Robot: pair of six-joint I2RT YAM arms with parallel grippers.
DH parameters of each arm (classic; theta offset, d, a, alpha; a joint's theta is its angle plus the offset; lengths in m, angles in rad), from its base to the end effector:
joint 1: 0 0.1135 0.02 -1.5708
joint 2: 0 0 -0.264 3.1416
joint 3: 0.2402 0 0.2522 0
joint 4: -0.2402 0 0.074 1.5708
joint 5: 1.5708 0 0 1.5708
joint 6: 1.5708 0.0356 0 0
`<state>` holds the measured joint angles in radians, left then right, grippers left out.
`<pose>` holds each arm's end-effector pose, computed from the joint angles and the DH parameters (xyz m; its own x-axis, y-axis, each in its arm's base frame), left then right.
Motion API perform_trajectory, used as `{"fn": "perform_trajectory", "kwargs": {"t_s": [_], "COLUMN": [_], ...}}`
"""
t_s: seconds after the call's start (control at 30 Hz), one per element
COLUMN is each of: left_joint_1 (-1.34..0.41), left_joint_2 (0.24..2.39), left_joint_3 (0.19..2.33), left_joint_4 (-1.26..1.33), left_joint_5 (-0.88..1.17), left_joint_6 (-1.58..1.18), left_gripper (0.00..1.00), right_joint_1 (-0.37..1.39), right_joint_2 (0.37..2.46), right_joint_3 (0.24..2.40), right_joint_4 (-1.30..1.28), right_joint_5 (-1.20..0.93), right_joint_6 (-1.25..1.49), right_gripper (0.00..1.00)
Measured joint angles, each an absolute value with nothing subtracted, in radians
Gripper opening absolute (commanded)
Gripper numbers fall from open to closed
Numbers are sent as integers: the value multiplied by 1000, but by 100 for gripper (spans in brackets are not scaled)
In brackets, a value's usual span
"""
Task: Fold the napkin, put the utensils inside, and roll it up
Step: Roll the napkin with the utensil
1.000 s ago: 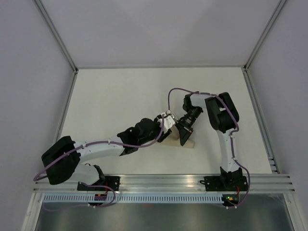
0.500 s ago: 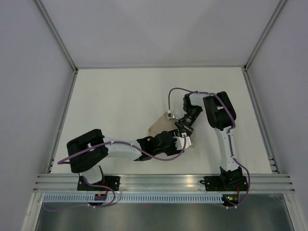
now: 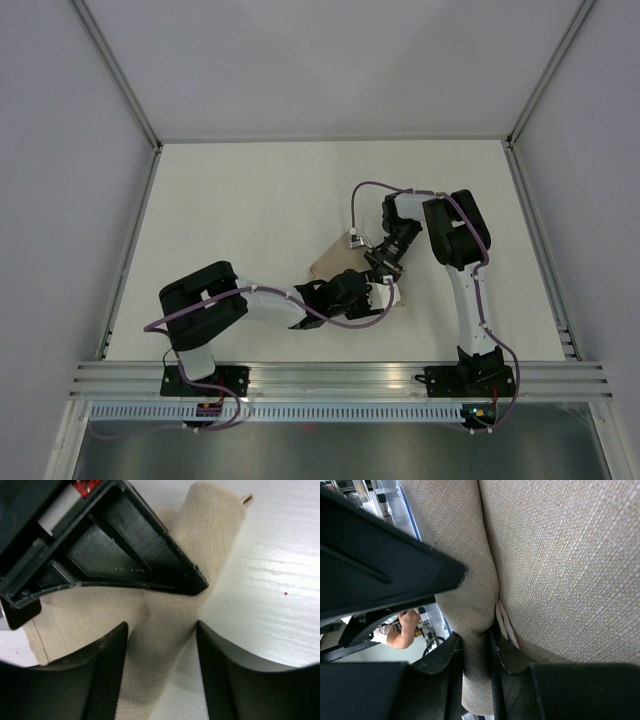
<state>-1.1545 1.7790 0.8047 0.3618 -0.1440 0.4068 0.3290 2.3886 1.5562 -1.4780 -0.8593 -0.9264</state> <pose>0.1467 -0.3191 0.1400 0.1258 0.6837 -0.7188 0.8796 0.2581 0.3995 0.3285 0.1406 0.0814 -0.6375 -0.7693 -0.0424 -0.3954 0.2795 0.8749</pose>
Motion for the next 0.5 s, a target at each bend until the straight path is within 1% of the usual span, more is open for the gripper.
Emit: {"fn": "perform_trajectory", "kwargs": {"t_s": [0.03,0.13,0.17,0.23,0.27,0.37,0.5], "left_joint_1": [-1147,-1124,-1118,-1106,-1100,-1070,-1032], "left_joint_2": [1780,1783,1784,1784,1786,1800,1819], "left_joint_3": [805,818,825,844,852,884,924], "left_joint_4": [355,330,319,292,281,251,211], "left_joint_5": [-134,-86,-67,-15,2,66,142], "left_joint_6": [406,398,397,395,393,384,371], "left_gripper": [45,28,21,14,12,7,4], "right_joint_1": [326,318,314,305,300,295,292], "right_joint_2": [2389,2387,2384,2368,2356,2322,2278], "right_joint_3": [1556,1556,1555,1549,1545,1533,1526], "right_joint_4": [-1479,-1483,-1485,-1488,-1483,-1470,-1444], "right_joint_5": [-860,-866,-868,-871,-869,-863,-848], "right_joint_6": [-929,-931,-931,-934,-938,-949,-971], "right_gripper": [32,42,47,51,55,61,63]}}
